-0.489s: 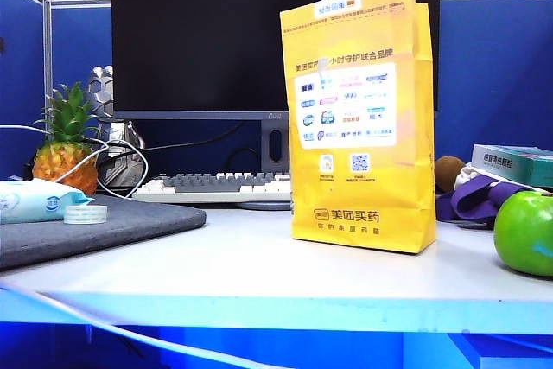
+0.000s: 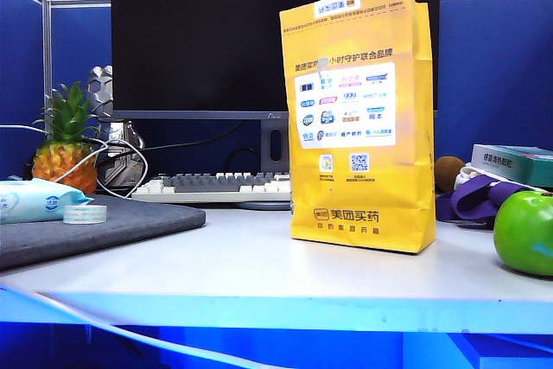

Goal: Pick up the green apple and throw it into the yellow paper bag.

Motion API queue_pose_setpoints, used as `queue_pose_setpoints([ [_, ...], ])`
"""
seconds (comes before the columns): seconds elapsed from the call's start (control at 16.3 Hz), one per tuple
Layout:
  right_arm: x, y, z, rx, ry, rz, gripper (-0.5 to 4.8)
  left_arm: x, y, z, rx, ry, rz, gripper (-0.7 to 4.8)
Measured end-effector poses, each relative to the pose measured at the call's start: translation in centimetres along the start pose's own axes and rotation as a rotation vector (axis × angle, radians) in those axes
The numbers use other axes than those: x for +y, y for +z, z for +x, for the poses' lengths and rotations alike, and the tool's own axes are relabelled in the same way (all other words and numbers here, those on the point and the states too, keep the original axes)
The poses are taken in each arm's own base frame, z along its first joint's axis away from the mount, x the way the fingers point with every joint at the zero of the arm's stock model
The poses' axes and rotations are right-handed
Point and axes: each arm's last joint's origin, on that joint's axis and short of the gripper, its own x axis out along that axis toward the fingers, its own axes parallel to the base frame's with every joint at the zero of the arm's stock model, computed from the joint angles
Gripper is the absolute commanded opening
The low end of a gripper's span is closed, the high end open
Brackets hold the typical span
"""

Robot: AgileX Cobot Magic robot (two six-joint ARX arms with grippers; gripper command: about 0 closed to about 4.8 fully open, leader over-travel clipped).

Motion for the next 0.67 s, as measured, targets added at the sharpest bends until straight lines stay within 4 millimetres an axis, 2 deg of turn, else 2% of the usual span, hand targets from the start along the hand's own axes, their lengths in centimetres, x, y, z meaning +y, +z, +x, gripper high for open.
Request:
queue_pose_setpoints([
  [0.24, -0.2, -0.6, 0.0, 0.057, -0.039, 0.020, 4.79, -0.6, 3.4, -0.4, -0.083, 0.019, -0.037, 4.79],
  [0.37, -0.4, -0.8, -0.1, 0.082, -0.086, 0.039, 4.79, -0.6, 5.2, 0.4, -0.032, 0.013, -0.082, 4.79],
  [0.49, 0.0, 0.6, -0.4, 0.089, -0.104, 0.038, 4.79, -0.5, 7.0, 1.8, 0.028, -0.027, -0.103, 4.79],
  [0.61, 1.1, 4.6, -1.0, -0.027, -0.123, 0.009, 4.79, -0.1, 9.8, 4.6, 0.109, -0.111, -0.091, 4.79],
  [0.67, 1.2, 5.5, -0.9, -0.040, -0.140, 0.001, 4.79, 0.2, 10.8, 5.8, 0.134, -0.147, -0.073, 4.79],
])
